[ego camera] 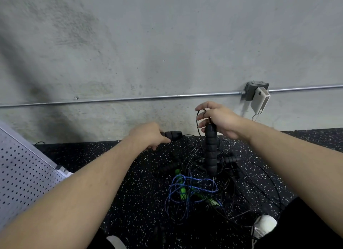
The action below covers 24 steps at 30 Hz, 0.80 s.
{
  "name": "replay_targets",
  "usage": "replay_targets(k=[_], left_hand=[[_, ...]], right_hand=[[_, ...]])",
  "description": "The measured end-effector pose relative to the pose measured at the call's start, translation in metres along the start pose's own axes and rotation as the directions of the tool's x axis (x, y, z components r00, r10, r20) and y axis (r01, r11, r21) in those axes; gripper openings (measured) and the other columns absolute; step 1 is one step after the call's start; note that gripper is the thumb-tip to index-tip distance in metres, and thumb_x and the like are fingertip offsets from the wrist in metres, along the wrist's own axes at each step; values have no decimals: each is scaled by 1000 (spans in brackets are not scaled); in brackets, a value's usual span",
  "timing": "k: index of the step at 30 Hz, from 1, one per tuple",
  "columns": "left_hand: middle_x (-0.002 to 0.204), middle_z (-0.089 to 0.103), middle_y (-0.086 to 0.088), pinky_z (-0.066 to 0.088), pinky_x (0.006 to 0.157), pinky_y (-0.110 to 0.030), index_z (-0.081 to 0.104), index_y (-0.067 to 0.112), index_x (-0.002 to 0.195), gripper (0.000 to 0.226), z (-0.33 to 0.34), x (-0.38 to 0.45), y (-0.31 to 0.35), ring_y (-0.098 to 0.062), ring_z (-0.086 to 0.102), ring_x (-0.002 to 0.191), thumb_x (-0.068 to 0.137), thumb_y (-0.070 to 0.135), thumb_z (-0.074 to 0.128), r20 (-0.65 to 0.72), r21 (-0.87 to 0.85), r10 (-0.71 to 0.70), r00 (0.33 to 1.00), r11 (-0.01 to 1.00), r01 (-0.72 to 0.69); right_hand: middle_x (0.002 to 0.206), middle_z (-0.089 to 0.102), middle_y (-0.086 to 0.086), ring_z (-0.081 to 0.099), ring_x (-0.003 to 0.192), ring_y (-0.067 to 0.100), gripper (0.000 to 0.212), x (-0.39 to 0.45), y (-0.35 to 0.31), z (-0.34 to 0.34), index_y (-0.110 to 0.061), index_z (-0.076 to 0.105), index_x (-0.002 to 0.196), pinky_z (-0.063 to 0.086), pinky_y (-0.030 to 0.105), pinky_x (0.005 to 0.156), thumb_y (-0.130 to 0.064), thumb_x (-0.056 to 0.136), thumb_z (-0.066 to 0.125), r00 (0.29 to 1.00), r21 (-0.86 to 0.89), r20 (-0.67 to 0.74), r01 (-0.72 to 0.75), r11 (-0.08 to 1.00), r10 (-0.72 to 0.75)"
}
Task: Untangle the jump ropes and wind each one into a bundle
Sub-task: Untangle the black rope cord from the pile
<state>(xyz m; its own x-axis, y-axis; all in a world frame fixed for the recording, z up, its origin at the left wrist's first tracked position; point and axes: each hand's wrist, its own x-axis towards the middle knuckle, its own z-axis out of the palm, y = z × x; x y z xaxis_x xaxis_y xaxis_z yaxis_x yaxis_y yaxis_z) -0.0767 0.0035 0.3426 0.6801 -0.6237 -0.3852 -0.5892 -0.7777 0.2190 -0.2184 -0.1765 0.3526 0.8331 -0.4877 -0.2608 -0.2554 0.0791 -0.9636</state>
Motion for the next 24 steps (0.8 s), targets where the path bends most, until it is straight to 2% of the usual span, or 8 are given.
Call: replay_targets(k=[4,8,10,12,14,17,20,24], left_hand=[[52,65,11,43,59,-27,78,30,103,42,3,3,3,-11,67,70,88,67,64,-3,157,-38,999,987,38],[66,65,10,38,56,-27,76,25,100,64,6,4,11,-11,58,69,85,82,51,-78,226,-47,996,972,63],[81,64,5,42,61,-28,70,18,98,69,7,3,13,-14,56,70,84,83,50,-111,119,-45,993,991,58],[92,69,-1,54,73,-33,69,13,103,63,11,4,13,-19,65,78,85,72,63,-22,-202,-40,999,979,35],[95,76,-7,59,77,-40,67,11,110,50,15,4,14,-27,74,89,91,57,68,124,-526,28,992,849,42],[93,78,-7,52,64,-33,54,14,126,40,22,4,25,-27,74,82,101,44,60,198,-772,118,973,631,81],[98,76,-15,58,78,-43,48,14,120,29,23,-1,37,-30,73,76,101,28,64,203,-914,182,962,388,119],[107,73,-15,58,76,-43,48,12,123,34,23,-5,43,-30,70,81,97,24,67,130,-951,240,962,304,53]], right_hand=[[105,62,17,67,70,25,28,-2,-1,-1,-10,54,116,62,41,66,5,100,35,1000,72,27,-14,997,12],[105,64,17,69,74,27,26,-4,0,0,-11,54,114,62,46,70,4,100,37,999,80,41,-23,997,19],[108,64,19,68,77,28,27,-5,0,0,-10,54,115,63,43,65,4,100,36,999,85,41,-24,996,20],[109,62,20,67,79,28,28,-5,-1,0,-9,54,116,61,39,61,4,101,36,999,93,36,-23,995,20],[109,62,21,68,78,27,28,-4,-1,0,-9,55,117,61,38,61,5,101,36,999,113,27,-26,993,23],[103,64,17,69,77,25,28,-1,-1,3,-9,56,116,62,37,62,6,101,37,1000,174,17,-25,984,23],[95,66,13,69,74,21,30,3,-4,5,-11,57,113,57,32,59,6,100,36,1000,262,-7,-2,965,4],[87,64,9,66,63,16,33,9,-10,6,-12,59,108,53,32,62,8,99,34,998,479,-54,64,875,-43]])
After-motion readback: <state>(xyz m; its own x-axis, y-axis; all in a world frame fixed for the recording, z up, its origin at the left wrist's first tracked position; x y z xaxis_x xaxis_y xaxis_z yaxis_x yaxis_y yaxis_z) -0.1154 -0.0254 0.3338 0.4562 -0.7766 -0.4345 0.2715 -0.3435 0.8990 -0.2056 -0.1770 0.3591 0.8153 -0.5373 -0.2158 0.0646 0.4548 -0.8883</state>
